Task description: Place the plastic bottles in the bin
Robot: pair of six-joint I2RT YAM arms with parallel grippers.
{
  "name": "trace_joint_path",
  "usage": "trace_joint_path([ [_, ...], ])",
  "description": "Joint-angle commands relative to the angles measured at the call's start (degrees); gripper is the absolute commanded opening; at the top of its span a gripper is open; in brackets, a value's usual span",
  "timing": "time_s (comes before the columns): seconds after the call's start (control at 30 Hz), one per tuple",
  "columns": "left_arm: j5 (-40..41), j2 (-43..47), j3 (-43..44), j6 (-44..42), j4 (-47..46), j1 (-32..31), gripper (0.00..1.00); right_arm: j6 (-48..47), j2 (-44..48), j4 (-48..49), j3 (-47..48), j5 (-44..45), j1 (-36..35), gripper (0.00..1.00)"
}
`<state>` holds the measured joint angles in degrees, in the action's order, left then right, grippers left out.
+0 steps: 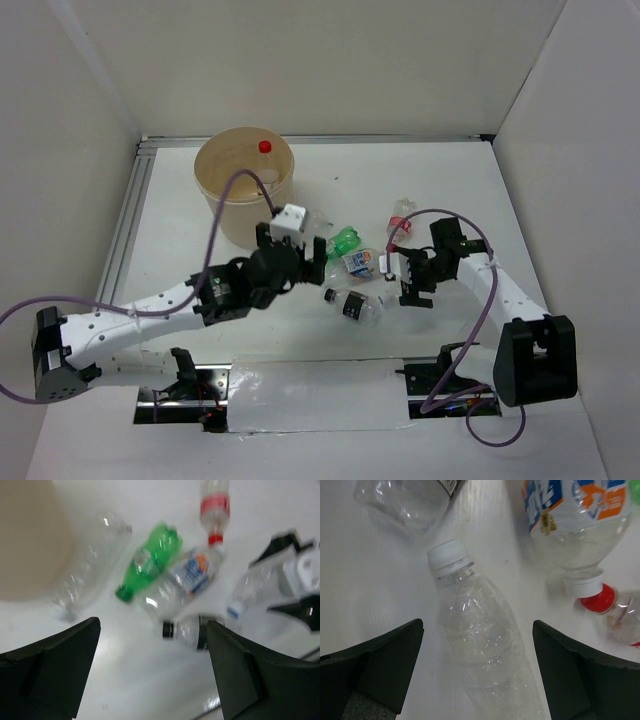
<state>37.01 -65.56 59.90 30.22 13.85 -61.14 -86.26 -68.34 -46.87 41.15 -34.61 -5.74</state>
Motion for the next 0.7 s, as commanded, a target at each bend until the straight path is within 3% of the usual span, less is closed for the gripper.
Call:
trace_joint_path([
  [0.0, 6.22, -0.88, -3.99, 12.10, 6.35, -6.07, 1.00, -2.85, -1.45, 4.33, -1.59, 7.36, -0.94, 0.96],
  [0.2, 6.75, -4.39, -8.30, 27.15, 10.41, -12.68, 1.00, -2.86, -2.86, 11.71, -6.68, 13.69, -1.47, 0.95],
  [0.33, 6.75, -7.73, -8.31, 32.62, 10.41, -14.88, 1.00, -2.86, -4.52, 13.03, -7.84, 14.22, -1.47, 0.78],
  [0.4, 6.75, -9.40, -7.69, 35.16, 10.94, -16.54, 1.00, -2.86, -4.53, 10.32, -7.84, 13.00, -1.47, 0.62],
  [0.5, 6.23, -13.18, -4.36, 37.45, 12.50, -18.83, 1.00, -4.35, 0.28, 2.62, -5.21, 8.96, -0.77, 0.47],
  [0.67, 3.68, -15.21, -3.82, 48.16, 14.28, -20.51, 1.00, -4.80, 8.56, -12.52, 10.33, -2.02, -0.15, 0.42],
])
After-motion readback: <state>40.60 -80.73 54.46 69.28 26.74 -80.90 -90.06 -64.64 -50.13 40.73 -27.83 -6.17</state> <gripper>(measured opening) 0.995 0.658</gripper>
